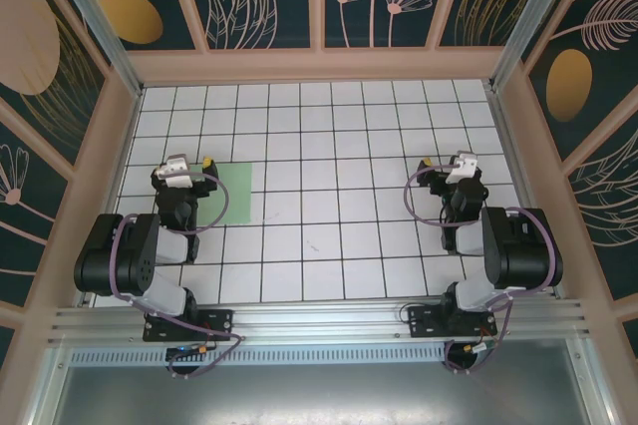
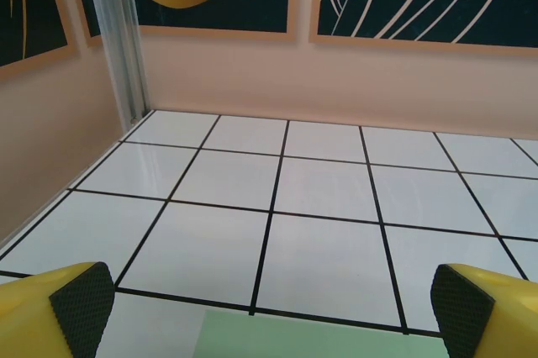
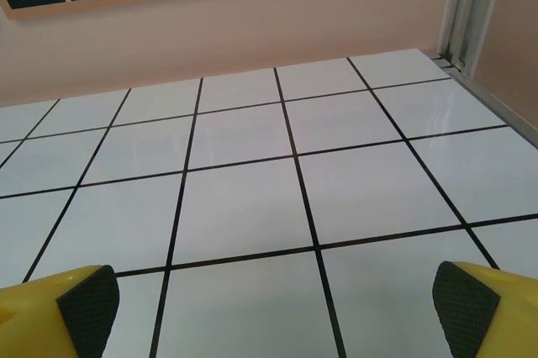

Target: Fold a paper plane with a square sheet of paper (pick it up from the middle)

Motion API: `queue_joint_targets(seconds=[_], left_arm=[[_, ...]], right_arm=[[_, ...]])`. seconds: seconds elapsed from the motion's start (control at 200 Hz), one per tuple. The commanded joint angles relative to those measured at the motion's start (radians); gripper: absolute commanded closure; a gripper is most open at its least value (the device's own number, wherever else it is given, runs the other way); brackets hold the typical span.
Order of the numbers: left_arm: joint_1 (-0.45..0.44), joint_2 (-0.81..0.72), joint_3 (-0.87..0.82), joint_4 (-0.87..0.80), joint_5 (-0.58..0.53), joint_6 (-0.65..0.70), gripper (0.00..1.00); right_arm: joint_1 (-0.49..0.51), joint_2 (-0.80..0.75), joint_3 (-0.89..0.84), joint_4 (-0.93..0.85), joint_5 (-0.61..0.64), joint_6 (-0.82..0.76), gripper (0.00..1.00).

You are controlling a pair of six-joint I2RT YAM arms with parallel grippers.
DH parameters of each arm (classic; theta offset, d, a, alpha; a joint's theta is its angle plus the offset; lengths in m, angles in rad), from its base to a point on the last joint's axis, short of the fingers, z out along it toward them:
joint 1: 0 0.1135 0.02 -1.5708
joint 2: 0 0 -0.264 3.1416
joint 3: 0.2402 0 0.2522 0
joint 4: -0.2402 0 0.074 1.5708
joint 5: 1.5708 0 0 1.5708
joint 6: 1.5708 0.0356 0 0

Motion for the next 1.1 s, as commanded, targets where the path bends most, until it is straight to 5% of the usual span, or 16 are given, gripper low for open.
queue_joint_targets(seconds=[0.0, 0.63, 0.756, 0.816, 0.866, 0.966, 1.096], left_arm=[[0.005, -0.003, 0.016, 0.002, 0.017, -0.012, 0.01], [0.005, -0.005, -0.001, 0.029, -0.003, -0.020, 0.01], [0.005, -0.047, -0.105, 0.194, -0.048, -0.038, 0.01], [0.005, -0.118, -0.149, 0.212, -0.104, -0.056, 0.02], [0.004, -0.222, -0.145, 0.091, -0.125, -0.075, 0.02], [0.005, -0.417, 0.035, -0.487, -0.154, -0.217, 0.01], [0.005, -0.458, 0.156, -0.773, -0.034, -0.327, 0.02]], right_arm=[[-0.006, 0.012, -0.003, 0.045, 0.002, 0.012, 0.01], [-0.015, 0.010, 0.000, 0.043, -0.019, 0.014, 0.01], [-0.003, -0.013, 0.022, -0.016, -0.026, -0.003, 0.01], [0.019, -0.084, 0.081, -0.203, 0.006, -0.012, 0.01], [0.029, -0.135, 0.237, -0.560, 0.020, 0.009, 0.01], [0.042, -0.099, 0.547, -1.068, 0.023, 0.138, 0.01], [0.119, -0.084, 0.649, -1.238, -0.122, 0.255, 0.01]])
